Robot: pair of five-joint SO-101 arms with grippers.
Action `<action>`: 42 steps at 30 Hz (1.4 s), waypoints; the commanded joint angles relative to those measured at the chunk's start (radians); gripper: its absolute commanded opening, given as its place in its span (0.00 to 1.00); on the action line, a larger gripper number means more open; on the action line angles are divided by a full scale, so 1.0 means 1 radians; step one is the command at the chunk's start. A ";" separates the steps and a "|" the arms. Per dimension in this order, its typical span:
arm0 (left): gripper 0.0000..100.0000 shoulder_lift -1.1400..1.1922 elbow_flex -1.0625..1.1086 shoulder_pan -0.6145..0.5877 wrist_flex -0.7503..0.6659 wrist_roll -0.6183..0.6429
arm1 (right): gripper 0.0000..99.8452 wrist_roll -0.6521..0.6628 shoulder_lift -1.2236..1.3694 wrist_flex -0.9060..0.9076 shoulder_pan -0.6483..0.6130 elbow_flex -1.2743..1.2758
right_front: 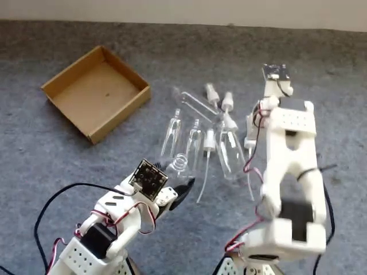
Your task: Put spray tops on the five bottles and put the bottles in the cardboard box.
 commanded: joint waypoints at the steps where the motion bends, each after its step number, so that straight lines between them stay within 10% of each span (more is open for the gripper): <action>1: 0.10 -0.015 0.004 0.013 -0.026 -0.011 | 0.18 -0.012 0.113 0.059 -0.018 -0.176; 21: 0.10 -0.015 0.004 0.012 -0.026 -0.011 | 0.21 -0.009 0.602 0.183 -0.045 -0.591; 29: 0.10 -0.015 0.004 0.012 -0.026 -0.011 | 0.01 -0.006 0.582 0.196 -0.025 -0.624; 42: 0.10 -0.015 0.005 0.015 -0.037 -0.008 | 0.01 -0.012 0.357 0.498 -0.039 -0.954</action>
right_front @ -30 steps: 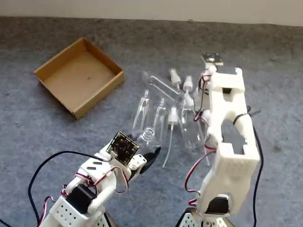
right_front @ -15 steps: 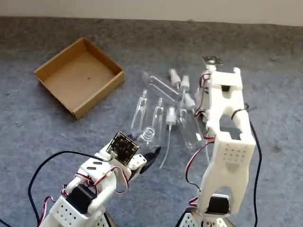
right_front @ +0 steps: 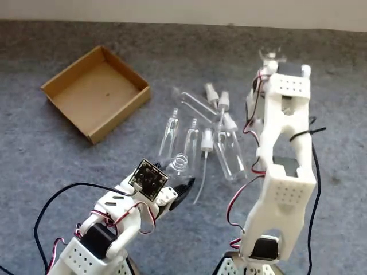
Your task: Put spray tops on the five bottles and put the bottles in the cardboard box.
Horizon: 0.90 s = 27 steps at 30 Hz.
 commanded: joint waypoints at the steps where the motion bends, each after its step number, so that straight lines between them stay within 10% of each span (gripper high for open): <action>1: 0.10 -0.013 0.004 0.015 -0.054 -0.006 | 0.01 -0.012 -0.133 0.068 -0.021 -0.168; 11: 0.10 -0.007 0.027 0.079 -0.272 -0.003 | 0.01 -0.014 -0.429 0.130 -0.134 -0.288; 27: 0.10 -0.007 0.027 0.286 -0.267 -0.008 | 0.01 -0.029 -1.141 0.008 -0.297 0.206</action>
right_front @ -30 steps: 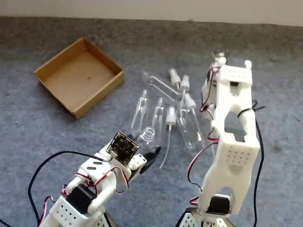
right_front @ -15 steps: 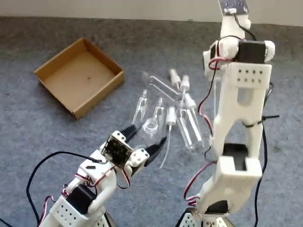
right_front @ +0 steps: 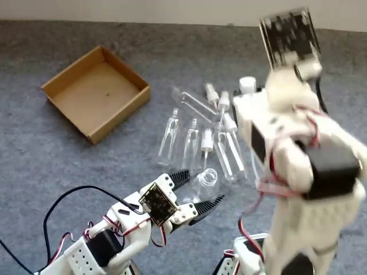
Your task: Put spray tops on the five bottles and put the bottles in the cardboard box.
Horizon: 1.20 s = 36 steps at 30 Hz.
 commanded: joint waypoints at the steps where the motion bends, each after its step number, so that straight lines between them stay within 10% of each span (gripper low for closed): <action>1: 0.10 -0.007 0.021 0.016 -0.025 -0.008 | 0.01 -0.064 -0.131 -0.097 -0.010 0.122; 11: 0.10 -0.005 0.021 0.012 -0.023 -0.008 | 0.01 -0.371 -0.432 -0.487 -0.010 0.553; 36: 0.10 -0.005 0.021 0.008 0.002 -0.008 | 0.01 -0.371 -0.848 -0.615 -0.203 0.717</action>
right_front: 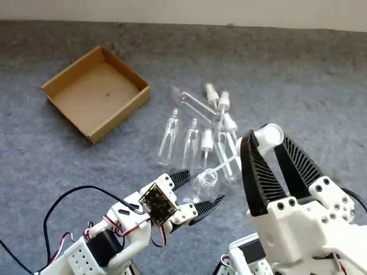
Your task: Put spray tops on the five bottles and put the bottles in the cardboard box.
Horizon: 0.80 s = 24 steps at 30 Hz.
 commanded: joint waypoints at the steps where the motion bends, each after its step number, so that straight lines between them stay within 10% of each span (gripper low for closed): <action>1: 0.10 -0.005 0.021 0.008 0.005 -0.008 | 0.01 0.000 0.001 -0.030 0.024 0.015; 24: 0.10 -0.007 0.021 0.008 -0.002 -0.009 | 0.01 0.098 -0.004 0.028 0.033 0.203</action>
